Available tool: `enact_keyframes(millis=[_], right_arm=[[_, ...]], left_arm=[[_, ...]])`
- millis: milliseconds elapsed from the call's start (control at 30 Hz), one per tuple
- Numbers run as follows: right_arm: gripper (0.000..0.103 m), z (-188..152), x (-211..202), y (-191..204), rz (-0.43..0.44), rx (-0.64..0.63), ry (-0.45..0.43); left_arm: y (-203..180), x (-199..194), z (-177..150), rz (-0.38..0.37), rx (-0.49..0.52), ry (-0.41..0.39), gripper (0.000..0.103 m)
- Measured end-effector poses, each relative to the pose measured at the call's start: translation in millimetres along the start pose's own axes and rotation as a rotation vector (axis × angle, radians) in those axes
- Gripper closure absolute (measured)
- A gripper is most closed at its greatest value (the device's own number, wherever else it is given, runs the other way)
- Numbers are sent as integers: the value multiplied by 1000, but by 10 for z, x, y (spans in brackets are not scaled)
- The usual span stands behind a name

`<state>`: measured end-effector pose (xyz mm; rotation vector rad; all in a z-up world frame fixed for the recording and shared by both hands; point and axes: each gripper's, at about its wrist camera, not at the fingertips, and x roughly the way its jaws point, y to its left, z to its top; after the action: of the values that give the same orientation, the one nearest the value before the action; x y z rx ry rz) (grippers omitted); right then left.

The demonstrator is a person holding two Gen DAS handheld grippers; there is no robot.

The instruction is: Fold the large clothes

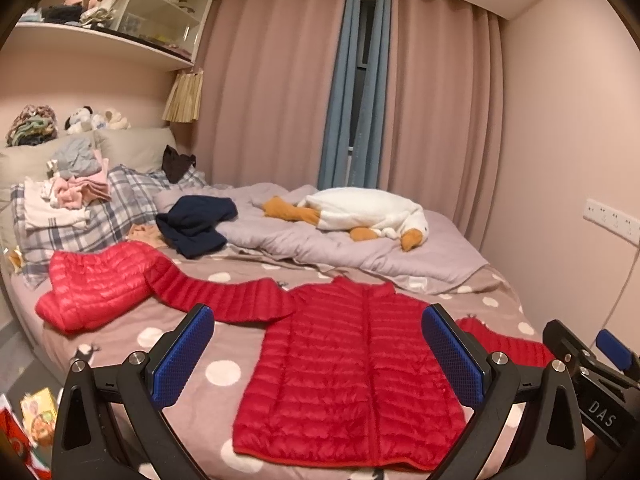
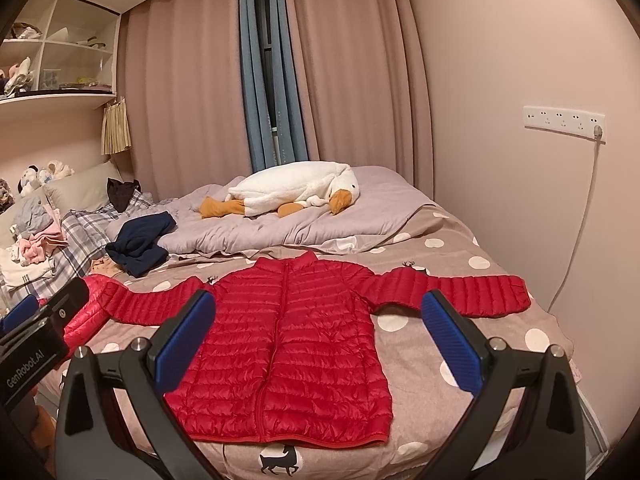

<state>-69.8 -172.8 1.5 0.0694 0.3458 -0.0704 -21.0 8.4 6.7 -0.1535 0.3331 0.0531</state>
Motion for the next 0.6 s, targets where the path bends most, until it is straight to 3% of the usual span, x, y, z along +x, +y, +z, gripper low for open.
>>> enact_keyframes(millis=[600], right_arm=[[0, -41, -13, 10, -19, -9, 3]], left_arm=[[-4, 27, -52, -1, 10, 8, 0]])
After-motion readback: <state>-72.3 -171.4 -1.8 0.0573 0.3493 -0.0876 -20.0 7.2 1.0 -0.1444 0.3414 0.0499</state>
